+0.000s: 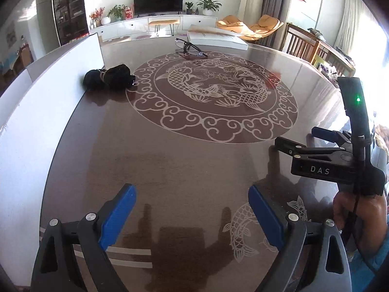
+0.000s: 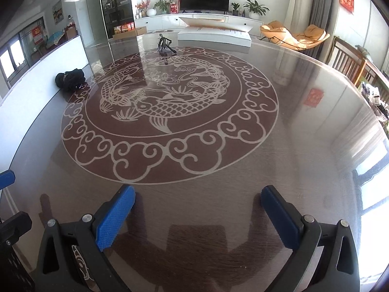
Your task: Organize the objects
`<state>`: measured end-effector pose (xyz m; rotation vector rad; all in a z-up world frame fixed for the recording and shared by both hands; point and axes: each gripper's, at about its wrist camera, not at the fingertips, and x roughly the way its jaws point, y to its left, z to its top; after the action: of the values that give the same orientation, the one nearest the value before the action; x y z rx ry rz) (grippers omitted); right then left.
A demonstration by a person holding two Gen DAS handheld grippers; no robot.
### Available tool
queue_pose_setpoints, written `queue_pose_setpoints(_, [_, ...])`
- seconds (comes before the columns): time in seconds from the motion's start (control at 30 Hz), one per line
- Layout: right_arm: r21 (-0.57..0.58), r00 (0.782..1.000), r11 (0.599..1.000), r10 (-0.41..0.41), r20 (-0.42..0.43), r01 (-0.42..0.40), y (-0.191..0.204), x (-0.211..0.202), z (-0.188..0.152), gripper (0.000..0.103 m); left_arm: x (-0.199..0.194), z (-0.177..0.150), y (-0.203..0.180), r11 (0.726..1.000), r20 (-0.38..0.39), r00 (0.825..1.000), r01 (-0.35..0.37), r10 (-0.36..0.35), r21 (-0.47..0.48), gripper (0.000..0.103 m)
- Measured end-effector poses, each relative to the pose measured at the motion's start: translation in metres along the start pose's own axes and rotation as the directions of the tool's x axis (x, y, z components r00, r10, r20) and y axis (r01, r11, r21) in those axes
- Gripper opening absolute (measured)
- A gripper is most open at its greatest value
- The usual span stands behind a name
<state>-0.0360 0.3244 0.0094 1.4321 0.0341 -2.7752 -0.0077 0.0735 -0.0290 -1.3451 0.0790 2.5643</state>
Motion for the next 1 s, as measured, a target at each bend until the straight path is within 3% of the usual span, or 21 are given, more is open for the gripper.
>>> queue_pose_setpoints(0.33, [0.000,1.000,1.000,0.000,0.000,0.000,0.000,0.000,0.000,0.103,0.020,-0.003,0.023,0.994,-0.042,0.999,-0.014,0.010,-0.108,0.094])
queue_pose_setpoints(0.73, [0.000,1.000,1.000,0.000,0.000,0.000,0.000,0.000,0.000,0.103,0.027,-0.001,0.015,0.991,-0.057,0.991,-0.120,0.117,-0.052,0.095])
queue_pose_setpoints(0.83, [0.000,1.000,1.000,0.000,0.000,0.000,0.000,0.000,0.000,0.103,0.029,-0.001,0.021,0.988,-0.071,0.989,-0.138,0.132,-0.076,0.103])
queue_pose_setpoints(1.0, [0.000,1.000,1.000,0.000,0.000,0.000,0.000,0.000,0.000,0.103,0.032,0.003,0.033,0.978,-0.058,0.985,-0.170,0.164,-0.124,0.103])
